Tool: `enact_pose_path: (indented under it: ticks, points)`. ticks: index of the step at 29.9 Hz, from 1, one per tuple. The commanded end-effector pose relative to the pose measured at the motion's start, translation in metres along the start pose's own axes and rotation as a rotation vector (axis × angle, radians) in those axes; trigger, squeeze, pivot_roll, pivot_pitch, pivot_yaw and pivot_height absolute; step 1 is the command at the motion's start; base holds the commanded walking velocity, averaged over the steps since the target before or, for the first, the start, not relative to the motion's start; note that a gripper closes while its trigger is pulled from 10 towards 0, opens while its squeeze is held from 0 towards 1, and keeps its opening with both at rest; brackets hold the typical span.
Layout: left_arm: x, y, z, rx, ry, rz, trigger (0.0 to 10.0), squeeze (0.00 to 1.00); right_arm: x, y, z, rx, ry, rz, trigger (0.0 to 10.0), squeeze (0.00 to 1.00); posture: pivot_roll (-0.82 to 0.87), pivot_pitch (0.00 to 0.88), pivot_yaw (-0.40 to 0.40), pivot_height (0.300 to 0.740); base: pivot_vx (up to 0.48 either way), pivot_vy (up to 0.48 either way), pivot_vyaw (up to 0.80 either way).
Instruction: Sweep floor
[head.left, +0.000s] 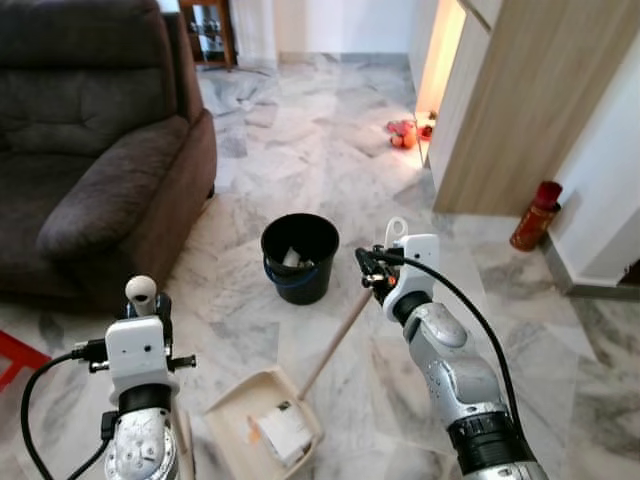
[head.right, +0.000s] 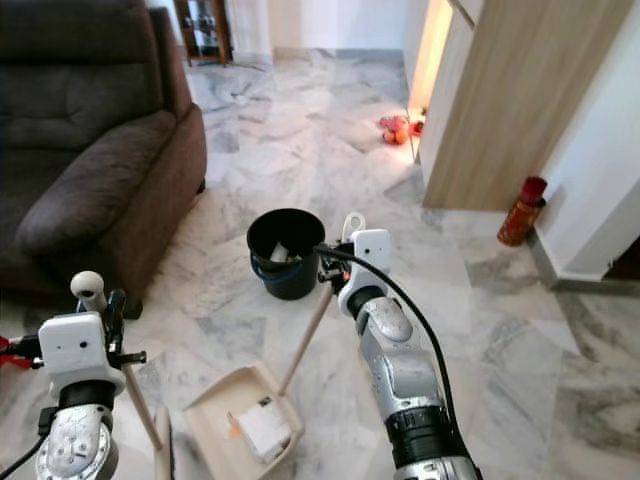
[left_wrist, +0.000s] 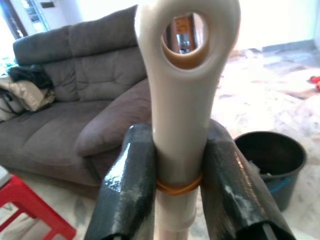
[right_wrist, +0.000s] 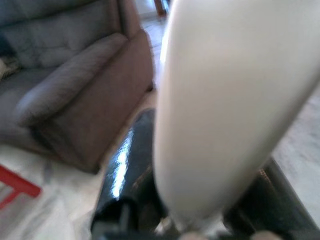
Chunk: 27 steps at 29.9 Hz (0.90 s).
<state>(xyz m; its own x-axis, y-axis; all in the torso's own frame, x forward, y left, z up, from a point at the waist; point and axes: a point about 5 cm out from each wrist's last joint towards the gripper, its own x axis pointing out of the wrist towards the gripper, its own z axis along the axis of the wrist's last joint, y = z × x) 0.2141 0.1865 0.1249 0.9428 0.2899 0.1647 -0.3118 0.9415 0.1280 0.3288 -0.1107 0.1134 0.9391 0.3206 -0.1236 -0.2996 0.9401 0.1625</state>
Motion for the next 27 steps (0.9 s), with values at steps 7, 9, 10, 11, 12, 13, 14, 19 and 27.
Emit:
enact_pose_path:
  ticks: [7, 9, 10, 11, 12, 13, 14, 19, 27]
  points:
    - [0.0015, 0.0037, 0.0061, 0.019, -0.033, 0.010, 10.0, 0.00, 0.0038, 0.0049, 0.0178, -0.015, -0.062, 0.019, 10.0, 0.00, -0.15, 0.060, 0.046, 0.740, 0.362, 0.000, 0.00]
    - [0.0016, 0.0038, 0.0061, 0.020, -0.033, 0.012, 10.0, 0.00, 0.0038, 0.0052, 0.0176, -0.016, -0.061, 0.020, 10.0, 0.00, -0.15, 0.060, 0.046, 0.740, 0.371, 0.000, 0.00]
    - [0.0015, 0.0039, 0.0061, 0.020, -0.033, 0.012, 10.0, 0.00, 0.0038, 0.0052, 0.0176, -0.016, -0.061, 0.019, 10.0, 0.00, -0.15, 0.061, 0.046, 0.740, 0.371, 0.000, 0.00]
    - [0.0014, 0.0040, 0.0061, 0.021, -0.033, 0.014, 10.0, 0.00, 0.0038, 0.0052, 0.0176, -0.017, -0.060, 0.019, 10.0, 0.00, -0.15, 0.061, 0.046, 0.740, 0.371, 0.000, 0.00]
    - [0.0013, 0.0041, 0.0061, 0.022, -0.033, 0.014, 10.0, 0.00, 0.0038, 0.0050, 0.0176, -0.018, -0.060, 0.018, 10.0, 0.00, -0.15, 0.063, 0.046, 0.740, 0.371, 0.000, 0.00]
    - [0.0013, 0.0041, 0.0061, 0.022, -0.033, 0.014, 10.0, 0.00, 0.0038, 0.0050, 0.0176, -0.018, -0.059, 0.017, 10.0, 0.00, -0.15, 0.063, 0.046, 0.740, 0.371, 0.000, 0.00]
    - [0.0012, 0.0041, 0.0061, 0.022, -0.033, 0.014, 10.0, 0.00, 0.0039, 0.0049, 0.0176, -0.019, -0.059, 0.016, 10.0, 0.00, -0.15, 0.063, 0.046, 0.740, 0.371, 0.000, 0.00]
    - [0.0014, 0.0045, 0.0062, 0.022, -0.033, 0.014, 10.0, 0.00, 0.0041, 0.0050, 0.0177, -0.021, -0.058, 0.013, 10.0, 0.00, -0.15, 0.065, 0.046, 0.740, 0.371, 0.000, 0.00]
    - [0.0014, 0.0047, 0.0062, 0.024, -0.032, 0.015, 10.0, 0.00, 0.0040, 0.0045, 0.0176, -0.020, -0.057, 0.011, 10.0, 0.00, -0.15, 0.068, 0.047, 0.740, 0.374, 0.000, 0.00]
